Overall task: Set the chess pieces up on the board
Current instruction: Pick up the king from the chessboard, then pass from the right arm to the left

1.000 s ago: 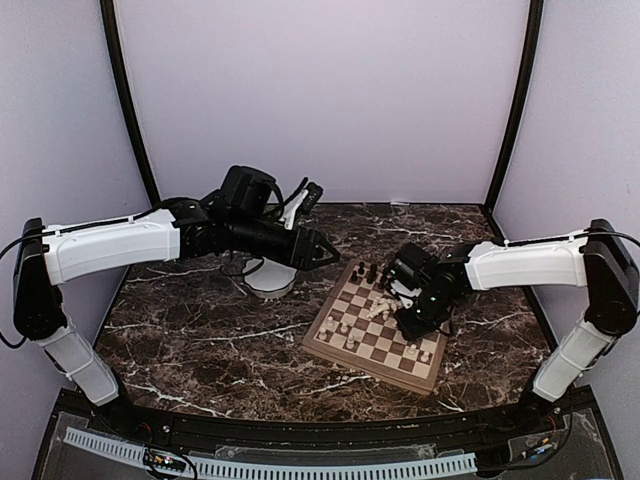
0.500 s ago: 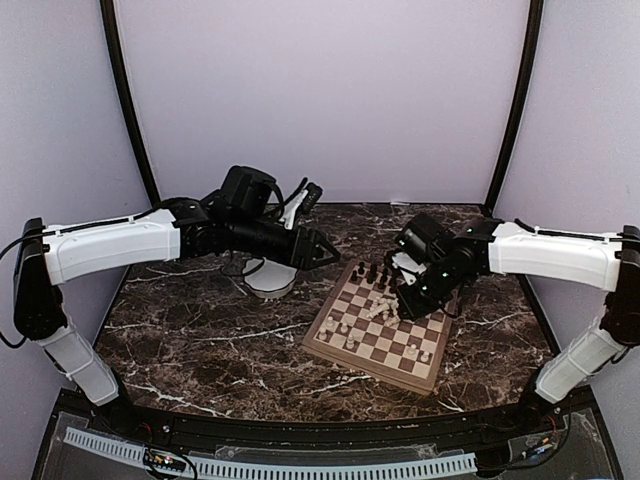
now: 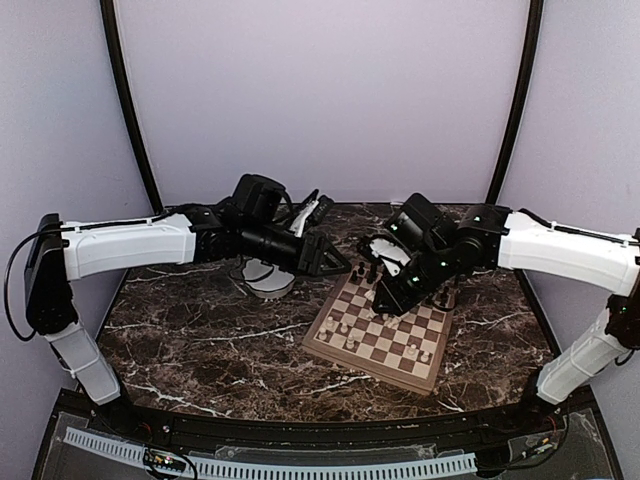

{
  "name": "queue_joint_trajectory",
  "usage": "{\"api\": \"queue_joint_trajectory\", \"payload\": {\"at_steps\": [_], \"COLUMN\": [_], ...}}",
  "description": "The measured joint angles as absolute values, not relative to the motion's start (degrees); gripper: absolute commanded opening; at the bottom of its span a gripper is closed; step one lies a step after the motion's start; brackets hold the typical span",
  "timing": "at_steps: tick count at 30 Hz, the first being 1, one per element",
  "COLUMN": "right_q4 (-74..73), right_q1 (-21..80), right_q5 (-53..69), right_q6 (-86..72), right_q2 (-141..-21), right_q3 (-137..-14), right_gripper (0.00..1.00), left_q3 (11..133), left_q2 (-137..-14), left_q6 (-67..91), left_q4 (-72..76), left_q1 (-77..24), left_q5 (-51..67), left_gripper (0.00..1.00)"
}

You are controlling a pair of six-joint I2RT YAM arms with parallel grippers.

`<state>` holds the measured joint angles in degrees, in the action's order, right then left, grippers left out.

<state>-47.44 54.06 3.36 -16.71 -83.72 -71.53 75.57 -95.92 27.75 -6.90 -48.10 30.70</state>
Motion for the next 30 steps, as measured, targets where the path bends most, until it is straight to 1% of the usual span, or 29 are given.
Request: {"api": "queue_joint_trajectory", "payload": {"at_steps": [7,13,19,21,24,26,27,29,30], "right_q4": [-45.93,-45.15,-44.97,-45.01,-45.04,-45.01,-44.97,-44.93,-44.95], "right_q1": [57.08,57.78,58.61,58.76,58.89,58.89,58.89,58.89,58.89], "right_q5": [4.38,4.56,4.73,4.69,4.43,4.27,4.25,4.03,3.75], "right_q6": [-14.26,-13.13,-12.49,-12.49,-12.49,-12.51,-12.51,-12.73,-13.10], "right_q2": [-82.85,-82.67,-82.48,-82.19,-81.93,-81.73,-81.67,-81.38,-81.17], "right_q3": [-73.54,-74.19,-74.35,-74.35,-74.35,-74.35,-74.35,-74.35,-74.35], "right_gripper": [0.03,0.04,0.04,0.04,0.05,0.07,0.10,0.22,0.30], "left_q3": [75.57,75.44,74.39,73.95,73.78,73.67,73.63,73.41,73.34], "left_q2": [-101.23,-103.02,-103.02,-103.04,-103.04,-103.07,-103.07,-103.07,-103.07], "left_q6": [34.00,37.17,39.62,40.38,41.54,41.85,42.11,42.72,42.96], "left_q4": [-2.42,-0.19,2.87,3.77,5.48,6.07,6.37,7.18,7.66], "left_q1": [-47.88,-47.83,-47.83,-47.83,-47.83,-47.83,-47.83,-47.83,-47.83], "left_q5": [41.67,47.75,50.94,51.86,53.34,53.76,54.02,54.41,54.50], "left_gripper": [0.53,0.45,0.29,0.21,0.15,0.11,0.09,0.07,0.07]}}
